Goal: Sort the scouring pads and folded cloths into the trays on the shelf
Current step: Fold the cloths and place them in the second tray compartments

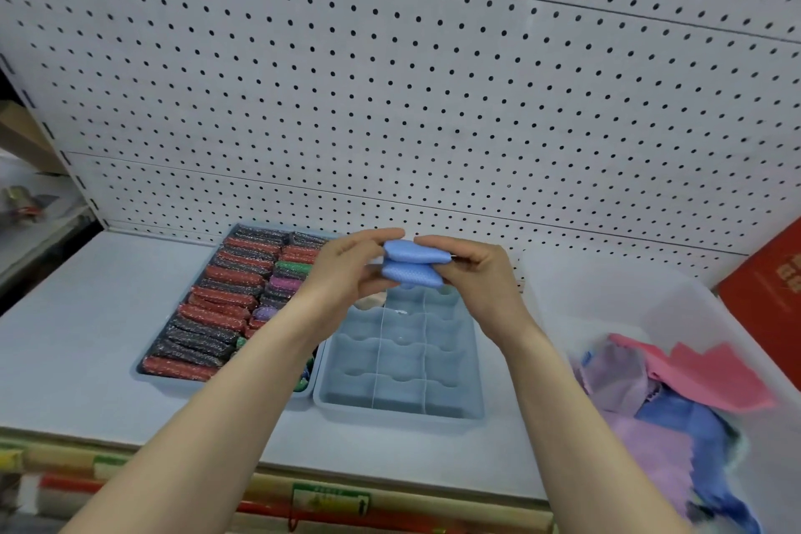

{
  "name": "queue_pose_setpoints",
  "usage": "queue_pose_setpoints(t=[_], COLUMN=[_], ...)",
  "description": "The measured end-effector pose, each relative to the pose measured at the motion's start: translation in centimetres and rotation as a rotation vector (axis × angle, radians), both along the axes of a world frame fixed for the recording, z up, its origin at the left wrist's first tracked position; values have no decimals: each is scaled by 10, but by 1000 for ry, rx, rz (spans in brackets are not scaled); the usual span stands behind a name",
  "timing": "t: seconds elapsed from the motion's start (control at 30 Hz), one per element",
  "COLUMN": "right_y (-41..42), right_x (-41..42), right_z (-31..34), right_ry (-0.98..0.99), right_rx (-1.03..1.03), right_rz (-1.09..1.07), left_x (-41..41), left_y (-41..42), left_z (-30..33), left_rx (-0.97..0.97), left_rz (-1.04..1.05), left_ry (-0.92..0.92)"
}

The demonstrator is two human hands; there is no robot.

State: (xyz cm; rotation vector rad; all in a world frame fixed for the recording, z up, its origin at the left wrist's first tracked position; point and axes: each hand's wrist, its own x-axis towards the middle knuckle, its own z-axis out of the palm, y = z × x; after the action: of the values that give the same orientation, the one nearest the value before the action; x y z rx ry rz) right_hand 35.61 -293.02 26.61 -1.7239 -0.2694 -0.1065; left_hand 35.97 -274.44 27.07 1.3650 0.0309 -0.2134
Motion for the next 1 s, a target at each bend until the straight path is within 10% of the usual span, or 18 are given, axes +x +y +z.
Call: queue_pose_setpoints(t=[0.43,0.83,1.0], right_y=[-8,6,16], right_x=[15,67,74], right_z=[-24,-103,-119], right_ry=[438,150,170], right_rx=[-196,-926,-885], right_rz=[191,-155,-165], left_x=[8,73,88], left_y=[12,22,15], left_z=[-51,-112,-131], left_rx=[367,1223,1399], left_rz=[-116,-263,-325], left_ry=[-221,-603,-730])
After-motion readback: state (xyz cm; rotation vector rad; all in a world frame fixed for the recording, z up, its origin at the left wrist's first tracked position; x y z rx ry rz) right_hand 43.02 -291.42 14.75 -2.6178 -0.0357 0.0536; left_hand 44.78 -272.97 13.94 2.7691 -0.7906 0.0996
